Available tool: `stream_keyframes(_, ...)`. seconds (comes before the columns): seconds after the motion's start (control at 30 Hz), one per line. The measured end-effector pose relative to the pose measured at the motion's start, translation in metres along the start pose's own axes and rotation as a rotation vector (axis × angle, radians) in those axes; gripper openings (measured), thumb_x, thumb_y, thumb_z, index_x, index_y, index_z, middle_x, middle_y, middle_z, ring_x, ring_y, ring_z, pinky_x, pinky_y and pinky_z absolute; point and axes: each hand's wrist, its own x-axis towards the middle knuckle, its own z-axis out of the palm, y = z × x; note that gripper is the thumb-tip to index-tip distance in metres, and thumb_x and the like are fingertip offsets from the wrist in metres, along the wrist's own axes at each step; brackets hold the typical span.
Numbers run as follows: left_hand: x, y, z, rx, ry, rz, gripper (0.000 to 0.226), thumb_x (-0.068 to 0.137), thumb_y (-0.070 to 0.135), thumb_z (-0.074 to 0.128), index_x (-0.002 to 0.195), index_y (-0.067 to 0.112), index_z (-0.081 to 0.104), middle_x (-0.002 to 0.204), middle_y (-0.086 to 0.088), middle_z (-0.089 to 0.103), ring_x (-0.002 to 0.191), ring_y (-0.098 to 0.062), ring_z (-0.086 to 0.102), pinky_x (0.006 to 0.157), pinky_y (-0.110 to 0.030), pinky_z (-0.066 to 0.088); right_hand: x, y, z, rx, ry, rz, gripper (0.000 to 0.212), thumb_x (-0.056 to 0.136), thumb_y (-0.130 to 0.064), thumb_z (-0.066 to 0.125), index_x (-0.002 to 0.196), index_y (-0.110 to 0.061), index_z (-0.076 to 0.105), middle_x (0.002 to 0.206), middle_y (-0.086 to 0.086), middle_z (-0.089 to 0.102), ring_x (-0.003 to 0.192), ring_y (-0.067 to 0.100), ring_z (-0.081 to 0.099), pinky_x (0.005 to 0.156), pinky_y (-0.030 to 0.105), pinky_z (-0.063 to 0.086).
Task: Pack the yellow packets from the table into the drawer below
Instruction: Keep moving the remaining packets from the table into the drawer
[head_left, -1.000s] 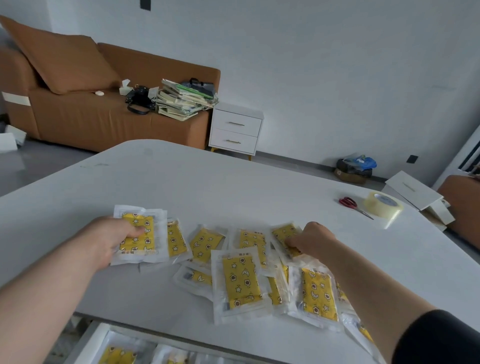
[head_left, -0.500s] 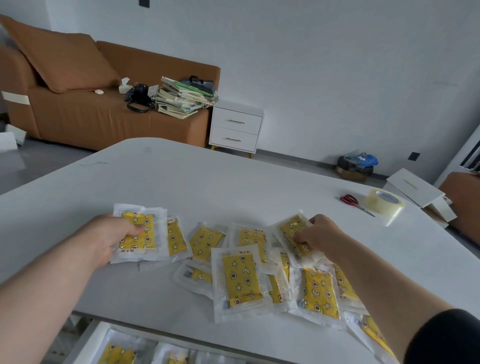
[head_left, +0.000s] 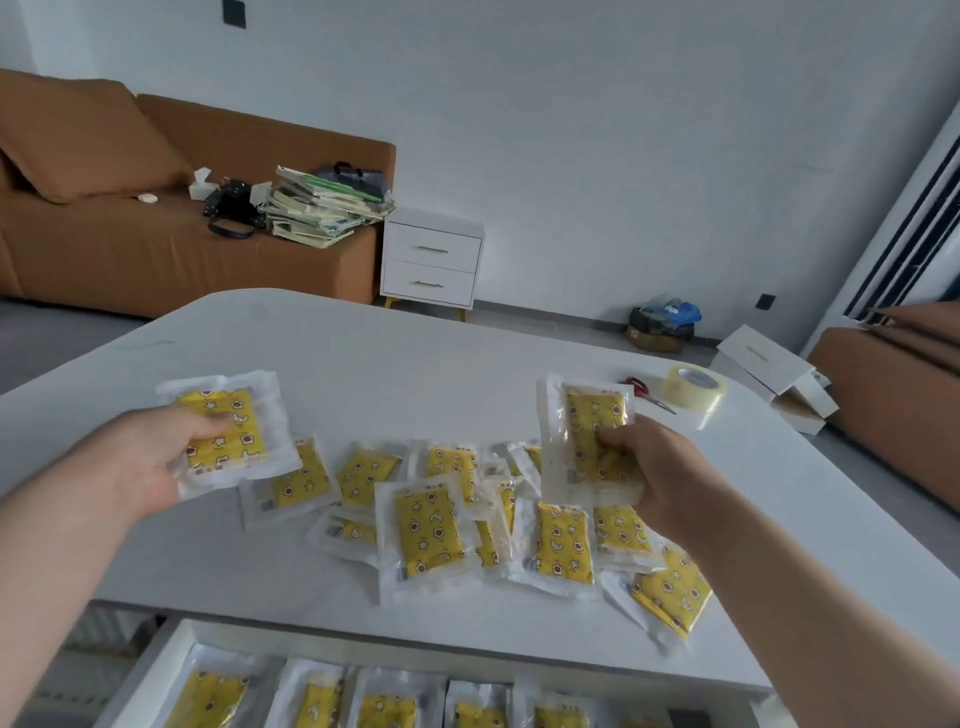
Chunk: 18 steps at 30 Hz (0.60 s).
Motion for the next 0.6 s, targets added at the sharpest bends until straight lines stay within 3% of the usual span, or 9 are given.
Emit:
stream_keyframes(0.1,-0.028,0.001,0.007,-0.032,-0.086,-0.001,0.011,0.09,0.001,0.058,0.092,0.011,0.062,0.064,-0.004,0.072,0.045,-0.016,0.068,0.033,-0.036,0.052,-0.032,0.002,-0.012,0.036,-0.086,-0.031,0.023,0.09,0.003,0.054,0.105,-0.009,0.066,0.099,0.018,0.072,0.087,0.034,0.07,0.076,0.045,0.058)
stream_keyframes(0.2,-0.057,-0.009,0.022,0.056,-0.195,-0.025,0.012,0.092,0.004,0.054,0.098,0.012,0.061,0.058,-0.003,0.071,0.046,-0.017,0.068,0.034,-0.029,0.051,-0.059,0.011,-0.027,0.002,-0.158,-0.01,0.023,0.09,0.001,0.054,0.11,-0.004,0.066,0.101,0.02,0.071,0.087,0.035,0.069,0.072,0.042,0.058)
stream_keyframes(0.3,-0.087,-0.027,0.038,0.16,-0.323,-0.093,0.011,0.092,0.003,0.05,0.09,0.007,0.059,0.057,-0.007,0.07,0.044,-0.019,0.067,0.036,-0.024,0.05,-0.08,0.034,-0.041,-0.04,-0.21,0.072,0.023,0.091,0.0,0.05,0.11,0.0,0.065,0.092,0.019,0.071,0.076,0.032,0.069,0.065,0.037,0.056)
stream_keyframes(0.4,-0.114,-0.046,0.046,0.232,-0.446,-0.175,0.008,0.078,-0.002,0.059,0.082,0.004,0.061,0.062,-0.013,0.068,0.047,-0.024,0.067,0.042,-0.03,0.056,-0.097,0.062,-0.054,-0.06,-0.269,0.141,0.028,0.088,0.004,0.05,0.111,0.002,0.066,0.094,0.022,0.07,0.077,0.034,0.068,0.067,0.039,0.057)
stream_keyframes(0.47,-0.129,-0.061,0.049,0.262,-0.588,-0.203,0.038,0.053,-0.004,0.08,0.086,0.001,0.063,0.069,-0.019,0.069,0.052,-0.028,0.068,0.044,-0.037,0.057,-0.107,0.076,-0.064,-0.126,-0.359,0.164,0.028,0.081,0.003,0.055,0.104,0.0,0.069,0.094,0.023,0.07,0.083,0.036,0.068,0.075,0.045,0.058)
stream_keyframes(0.53,-0.136,-0.082,0.051,0.325,-0.695,-0.266,0.074,0.025,-0.003,0.093,0.092,-0.001,0.062,0.08,-0.026,0.069,0.062,-0.034,0.07,0.05,-0.044,0.058,-0.117,0.087,-0.073,-0.243,-0.477,0.177,0.028,0.07,-0.001,0.06,0.096,-0.003,0.071,0.09,0.02,0.071,0.081,0.035,0.068,0.073,0.041,0.059)
stream_keyframes(0.6,-0.14,-0.103,0.054,0.443,-0.783,-0.319,0.071,0.037,-0.01,0.09,0.101,-0.004,0.06,0.09,-0.029,0.068,0.071,-0.038,0.07,0.055,-0.048,0.059,-0.122,0.098,-0.079,-0.424,-0.534,0.166,0.029,0.066,-0.003,0.062,0.093,-0.006,0.072,0.088,0.015,0.072,0.081,0.03,0.07,0.074,0.038,0.059)
